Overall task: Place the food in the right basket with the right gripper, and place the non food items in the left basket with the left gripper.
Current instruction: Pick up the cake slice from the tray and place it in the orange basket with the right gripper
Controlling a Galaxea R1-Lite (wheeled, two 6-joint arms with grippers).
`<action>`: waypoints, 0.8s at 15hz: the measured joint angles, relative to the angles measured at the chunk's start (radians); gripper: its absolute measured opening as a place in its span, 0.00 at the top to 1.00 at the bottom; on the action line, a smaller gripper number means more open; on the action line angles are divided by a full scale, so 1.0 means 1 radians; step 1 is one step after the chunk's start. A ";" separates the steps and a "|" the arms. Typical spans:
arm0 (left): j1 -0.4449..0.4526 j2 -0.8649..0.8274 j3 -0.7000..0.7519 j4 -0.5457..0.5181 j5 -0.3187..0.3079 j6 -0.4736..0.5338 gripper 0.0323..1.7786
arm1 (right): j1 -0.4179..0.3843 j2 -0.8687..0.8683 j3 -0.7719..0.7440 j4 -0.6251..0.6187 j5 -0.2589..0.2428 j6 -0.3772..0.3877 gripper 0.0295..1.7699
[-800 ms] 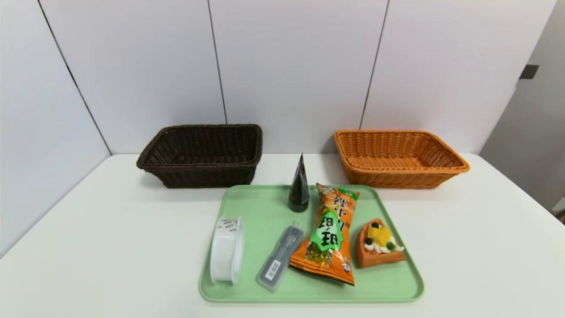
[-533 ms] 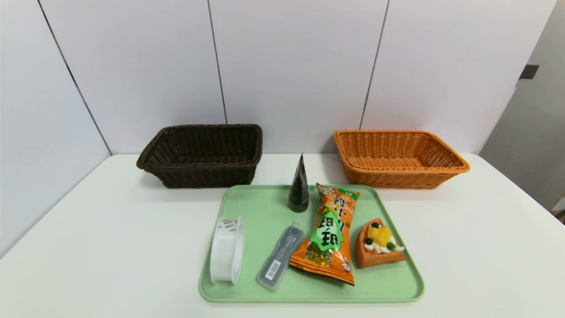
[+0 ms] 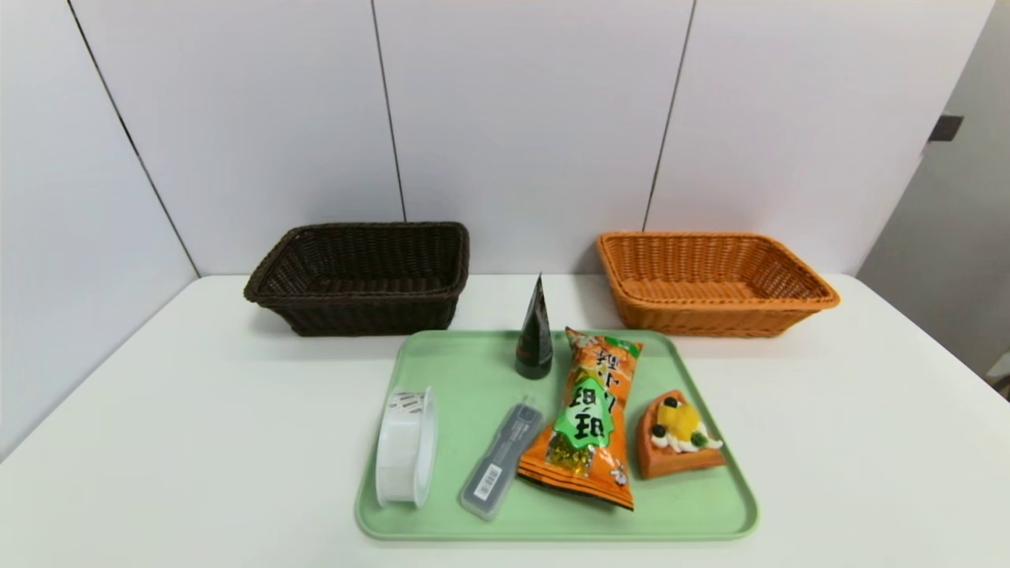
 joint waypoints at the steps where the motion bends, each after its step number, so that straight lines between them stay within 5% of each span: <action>1: 0.000 0.000 0.000 0.000 0.000 0.009 0.05 | 0.000 0.000 0.000 0.003 -0.001 0.000 0.03; 5: 0.000 0.004 -0.049 0.056 -0.028 0.180 0.05 | 0.000 0.018 -0.101 0.081 0.018 -0.022 0.03; 12: 0.000 0.345 -0.537 0.372 -0.100 0.205 0.05 | -0.002 0.489 -0.710 0.462 0.134 0.003 0.03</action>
